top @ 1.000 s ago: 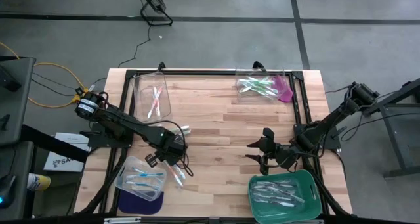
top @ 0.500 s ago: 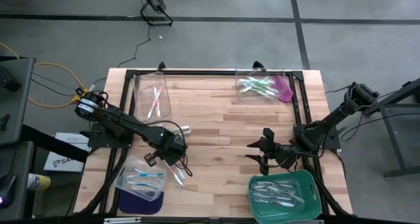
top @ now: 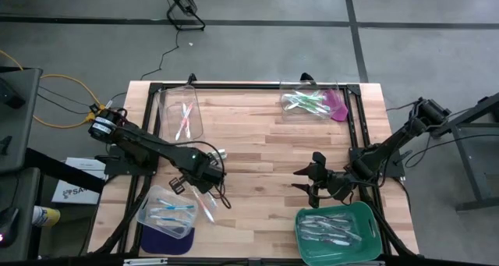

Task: Pick & Place Toothbrushes
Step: Put the blue toothbrush into the bottom transparent bin

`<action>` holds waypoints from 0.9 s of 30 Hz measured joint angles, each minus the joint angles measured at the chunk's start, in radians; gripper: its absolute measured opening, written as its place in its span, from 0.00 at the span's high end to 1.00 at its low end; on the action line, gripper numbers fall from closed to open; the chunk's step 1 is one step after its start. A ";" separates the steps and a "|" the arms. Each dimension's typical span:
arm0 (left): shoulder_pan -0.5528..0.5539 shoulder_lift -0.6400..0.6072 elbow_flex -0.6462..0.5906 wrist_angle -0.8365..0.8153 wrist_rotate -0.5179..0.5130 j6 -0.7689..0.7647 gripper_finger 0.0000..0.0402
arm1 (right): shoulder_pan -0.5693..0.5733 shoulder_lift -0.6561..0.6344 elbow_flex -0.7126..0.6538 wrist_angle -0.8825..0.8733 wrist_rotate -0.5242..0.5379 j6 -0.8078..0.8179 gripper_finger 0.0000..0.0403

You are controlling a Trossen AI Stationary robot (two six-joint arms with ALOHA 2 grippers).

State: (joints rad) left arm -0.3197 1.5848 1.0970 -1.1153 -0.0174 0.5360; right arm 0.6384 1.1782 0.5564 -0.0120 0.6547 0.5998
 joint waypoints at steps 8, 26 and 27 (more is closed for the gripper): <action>-0.129 -0.026 0.108 -0.133 -0.067 -0.096 0.99 | 0.000 0.000 0.000 -0.007 -0.003 0.001 0.53; -0.475 -0.213 0.148 -0.233 -0.152 -0.774 1.00 | 0.000 0.000 0.000 -0.006 -0.003 0.006 0.53; -0.502 -0.213 0.146 -0.234 -0.160 -0.827 1.00 | 0.000 0.000 0.000 -0.006 -0.003 0.008 0.53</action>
State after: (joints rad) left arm -0.8215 1.3713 1.2435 -1.3490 -0.1775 -0.2910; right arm 0.6384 1.1782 0.5564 -0.0185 0.6521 0.6079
